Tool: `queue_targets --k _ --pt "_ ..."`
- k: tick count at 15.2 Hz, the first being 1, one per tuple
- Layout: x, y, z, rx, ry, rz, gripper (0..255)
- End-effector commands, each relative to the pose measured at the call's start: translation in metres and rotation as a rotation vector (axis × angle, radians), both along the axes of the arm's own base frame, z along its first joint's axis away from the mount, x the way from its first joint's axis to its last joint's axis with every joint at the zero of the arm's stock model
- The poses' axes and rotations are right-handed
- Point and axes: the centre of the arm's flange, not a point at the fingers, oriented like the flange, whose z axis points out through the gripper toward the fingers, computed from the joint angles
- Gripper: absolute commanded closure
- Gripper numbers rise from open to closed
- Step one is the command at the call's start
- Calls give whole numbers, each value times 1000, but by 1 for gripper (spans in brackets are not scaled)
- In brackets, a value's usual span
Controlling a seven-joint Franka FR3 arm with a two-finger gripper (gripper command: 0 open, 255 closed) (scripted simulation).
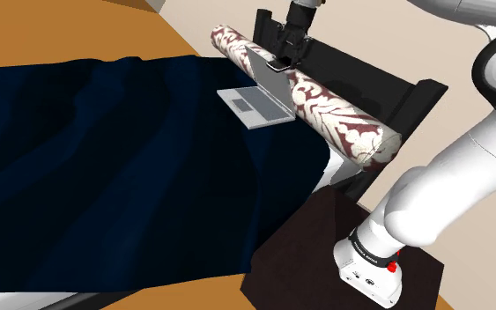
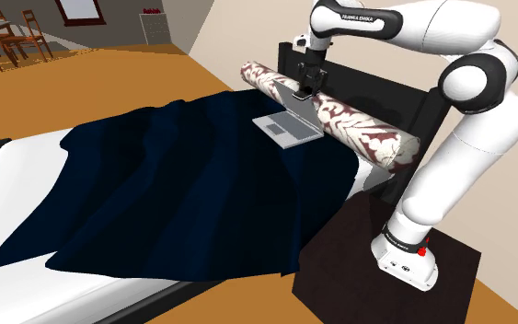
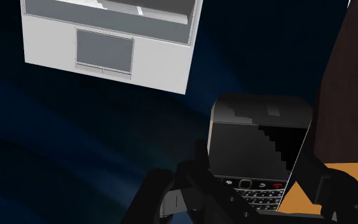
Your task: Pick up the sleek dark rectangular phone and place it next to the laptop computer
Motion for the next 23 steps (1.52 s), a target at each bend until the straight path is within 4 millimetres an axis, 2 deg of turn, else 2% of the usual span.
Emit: queue_targets --k 1,23 --pt "-1 -2 -11 0 0 1 255" --pt "-1 -2 -127 0 0 1 255"
